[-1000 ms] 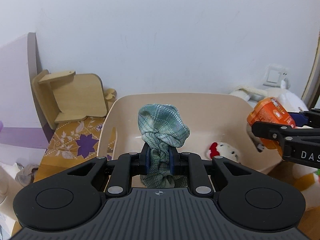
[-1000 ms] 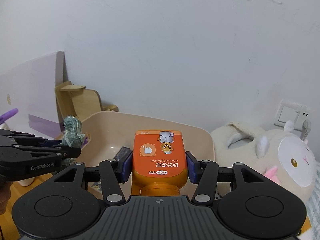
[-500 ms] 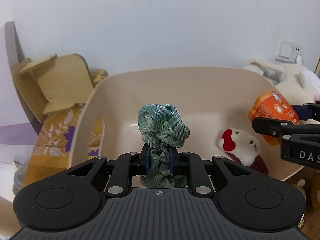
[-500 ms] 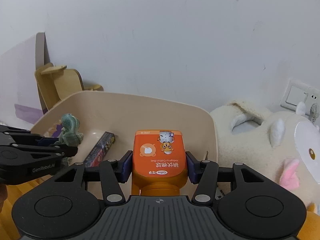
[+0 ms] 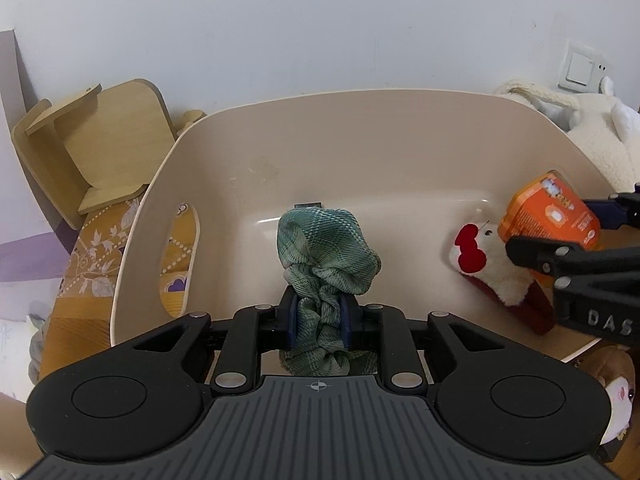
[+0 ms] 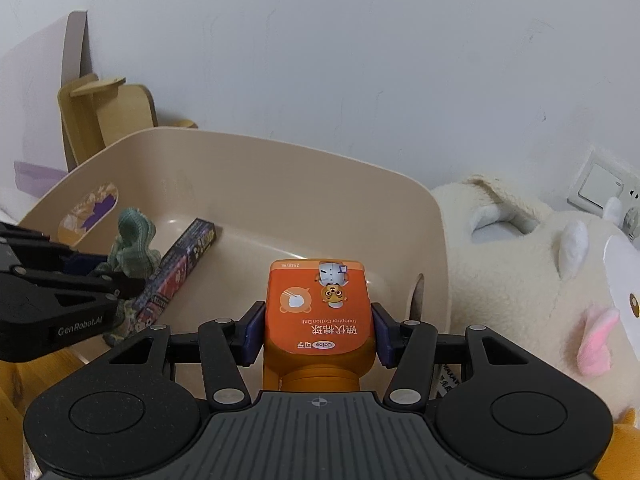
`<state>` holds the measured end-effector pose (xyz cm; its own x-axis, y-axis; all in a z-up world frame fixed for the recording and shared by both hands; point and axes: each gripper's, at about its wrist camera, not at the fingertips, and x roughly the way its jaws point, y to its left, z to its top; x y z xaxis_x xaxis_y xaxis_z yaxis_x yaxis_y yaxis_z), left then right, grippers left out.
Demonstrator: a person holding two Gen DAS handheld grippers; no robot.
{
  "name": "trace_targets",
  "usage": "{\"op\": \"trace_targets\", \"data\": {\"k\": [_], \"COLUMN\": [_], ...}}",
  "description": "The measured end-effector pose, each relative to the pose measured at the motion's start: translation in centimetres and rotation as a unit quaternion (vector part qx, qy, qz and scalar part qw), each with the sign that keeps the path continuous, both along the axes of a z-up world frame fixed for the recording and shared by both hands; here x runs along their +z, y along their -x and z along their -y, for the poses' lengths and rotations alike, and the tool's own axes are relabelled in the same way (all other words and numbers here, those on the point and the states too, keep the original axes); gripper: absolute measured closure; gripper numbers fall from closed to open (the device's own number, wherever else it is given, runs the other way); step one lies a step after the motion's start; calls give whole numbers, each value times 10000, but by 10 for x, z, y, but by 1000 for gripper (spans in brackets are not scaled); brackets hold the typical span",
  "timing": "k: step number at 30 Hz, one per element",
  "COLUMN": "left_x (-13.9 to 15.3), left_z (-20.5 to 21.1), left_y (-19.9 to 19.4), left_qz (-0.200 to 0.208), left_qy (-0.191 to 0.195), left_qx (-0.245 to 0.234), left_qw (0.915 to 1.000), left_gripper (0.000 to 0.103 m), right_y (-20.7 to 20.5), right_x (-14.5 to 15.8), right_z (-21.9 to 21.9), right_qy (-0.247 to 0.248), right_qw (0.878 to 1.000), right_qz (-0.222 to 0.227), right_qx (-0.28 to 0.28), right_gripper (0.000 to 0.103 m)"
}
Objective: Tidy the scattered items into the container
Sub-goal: 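Carry the scrunchie and orange bottle into the beige basket with both tools, then open both tools to release the items and pull back to the table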
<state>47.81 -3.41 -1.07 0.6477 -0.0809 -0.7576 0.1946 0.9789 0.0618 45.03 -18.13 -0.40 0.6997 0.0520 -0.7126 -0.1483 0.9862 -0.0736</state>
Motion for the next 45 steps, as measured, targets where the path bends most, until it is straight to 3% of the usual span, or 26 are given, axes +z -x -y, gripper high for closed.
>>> {"op": "trace_targets", "data": {"k": [4,6,9,12,28,45], "left_x": [0,2,6,11,28,60], "left_z": [-4,-5,-6,-5,-13,-31], "left_y": [0,2,7,11,32,101], "left_qz": [-75,-23,116,179,284,1067], "left_qy": [185,223,278,282,479,429], "left_qx": [43,38,-23,-53,46,20], "left_qw": [9998,9997,9995,9994,9984,9934], "left_gripper": [72,57,42,35,28,28], "right_y": [2,4,8,12,36,85], "right_x": [-1,1,7,15,31,46], "right_z": [-5,-5,-4,-2,-1,21], "right_qy": [14,-25,-41,-107,-201,-720], "right_qw": [10000,10000,9999,9997,9992,9950], "right_qz": [-61,-34,119,217,334,671], "right_qx": [61,65,14,5,-28,-179], "right_gripper": [50,45,34,30,27,26]}}
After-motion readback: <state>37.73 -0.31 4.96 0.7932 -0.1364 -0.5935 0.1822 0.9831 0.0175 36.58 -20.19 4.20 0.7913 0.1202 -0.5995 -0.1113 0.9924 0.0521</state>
